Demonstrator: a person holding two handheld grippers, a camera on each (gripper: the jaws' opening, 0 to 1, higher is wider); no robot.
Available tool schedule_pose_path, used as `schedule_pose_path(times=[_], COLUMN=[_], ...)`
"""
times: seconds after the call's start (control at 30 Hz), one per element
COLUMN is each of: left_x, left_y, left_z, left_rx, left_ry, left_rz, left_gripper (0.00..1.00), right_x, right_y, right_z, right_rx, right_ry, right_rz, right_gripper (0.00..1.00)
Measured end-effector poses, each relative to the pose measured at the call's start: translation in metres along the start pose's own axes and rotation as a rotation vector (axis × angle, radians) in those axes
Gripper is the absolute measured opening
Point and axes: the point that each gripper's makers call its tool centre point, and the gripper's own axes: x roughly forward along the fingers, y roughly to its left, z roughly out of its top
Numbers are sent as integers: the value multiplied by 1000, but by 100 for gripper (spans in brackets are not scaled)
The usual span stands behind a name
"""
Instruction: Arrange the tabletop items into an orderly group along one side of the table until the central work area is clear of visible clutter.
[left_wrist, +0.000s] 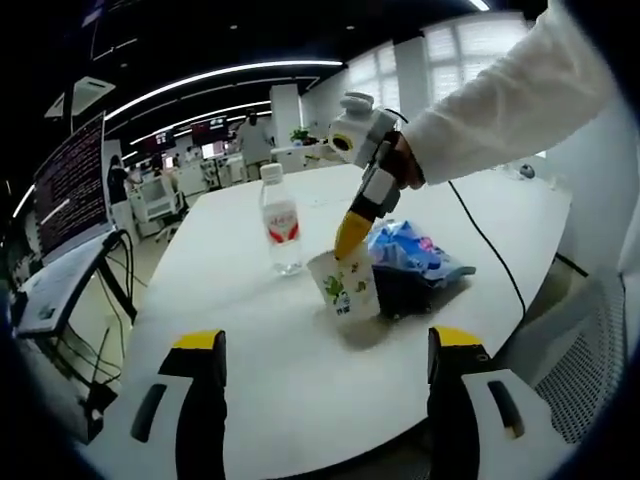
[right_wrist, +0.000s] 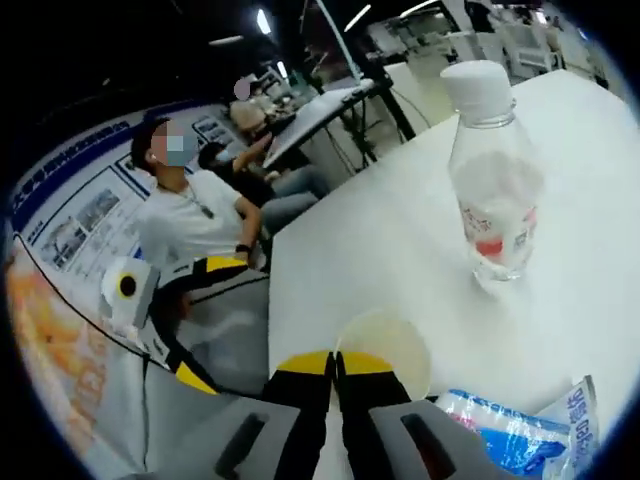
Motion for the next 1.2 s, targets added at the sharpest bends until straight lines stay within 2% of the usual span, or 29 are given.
schedule_pose_path(times=[0.1,0.27,0.4,0.5,0.57,0.87,1.2], left_x=[0,0,0,-1,-1,-1,0], left_y=[0,1,1,0,1,0,0], left_z=[1,3,4,5,5,5,2], left_rx=[1,0,-1,-6,-4,-2,2], left_ry=[-2,-13,-21,-23,-23,-21,-12], left_rz=[-3,-5,-6,-7,-5,-9,-7], left_gripper=[85,86,86,87,87,87,86], right_x=[-6,-17,-23,-27,-29,-43,-57], right_y=[3,3,0,1,1,-14,-34], right_z=[1,15,21,25,26,25,29], right_rx=[-85,-245,-356,-480,-521,-538,-511], right_ry=[-23,-66,-70,-78,-83,-95,-126], right_rz=[-22,-81,-117,-146,-156,-198,-240], right_gripper=[0,0,0,0,0,0,0])
